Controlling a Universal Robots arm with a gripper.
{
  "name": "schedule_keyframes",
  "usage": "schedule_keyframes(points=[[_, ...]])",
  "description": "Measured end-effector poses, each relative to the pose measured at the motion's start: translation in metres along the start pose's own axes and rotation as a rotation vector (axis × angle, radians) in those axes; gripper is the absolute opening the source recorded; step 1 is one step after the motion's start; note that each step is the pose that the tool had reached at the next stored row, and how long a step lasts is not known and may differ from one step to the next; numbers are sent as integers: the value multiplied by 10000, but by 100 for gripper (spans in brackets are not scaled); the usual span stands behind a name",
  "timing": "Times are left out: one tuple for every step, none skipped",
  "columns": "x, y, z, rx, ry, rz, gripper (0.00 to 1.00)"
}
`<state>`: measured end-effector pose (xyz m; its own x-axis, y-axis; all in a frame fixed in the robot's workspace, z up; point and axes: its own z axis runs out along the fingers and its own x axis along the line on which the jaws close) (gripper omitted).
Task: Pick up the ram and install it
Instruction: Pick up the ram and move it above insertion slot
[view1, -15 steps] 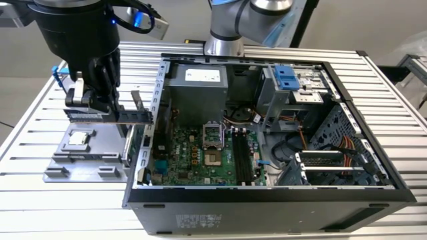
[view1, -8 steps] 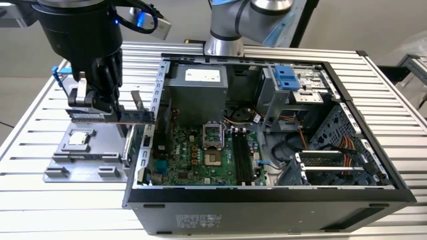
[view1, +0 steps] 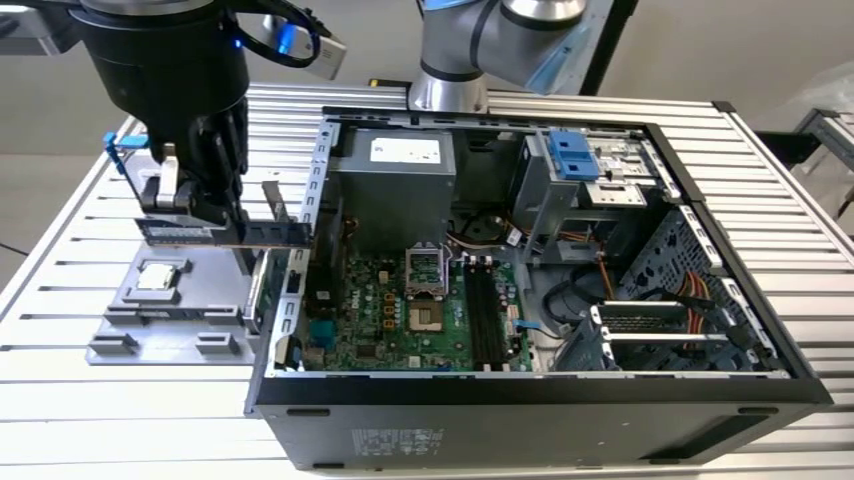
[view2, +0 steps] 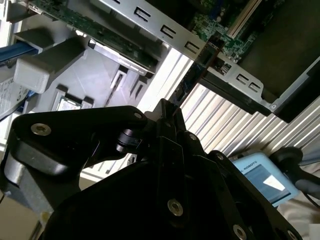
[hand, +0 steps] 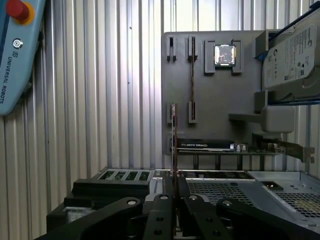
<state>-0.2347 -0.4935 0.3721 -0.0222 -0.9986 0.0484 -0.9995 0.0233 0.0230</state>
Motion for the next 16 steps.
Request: schedule_keyframes(points=[[0, -3, 0, 0, -1, 0, 0], [0, -6, 0, 1, -1, 0, 0], [-1, -10, 0, 1, -1, 0, 0], [-1, -15, 0, 0, -1, 0, 0], [-1, -21, -1, 0, 0, -1, 0], [-1, -26, 0, 0, -1, 0, 0], [-1, -31, -1, 0, -1, 0, 0], [-2, -35, -1, 1, -1, 0, 0], [-3, -40, -1, 0, 0, 0, 0], [-5, -43, -1, 0, 0, 1, 0], [-6, -48, -2, 0, 0, 1, 0], [-7, -53, -1, 0, -1, 0, 0], [-8, -58, -1, 1, -1, 0, 0], [-9, -66, -2, 1, -1, -1, 0], [-9, -74, -2, 0, 0, -1, 0], [-9, -82, -2, 0, 0, -1, 0]])
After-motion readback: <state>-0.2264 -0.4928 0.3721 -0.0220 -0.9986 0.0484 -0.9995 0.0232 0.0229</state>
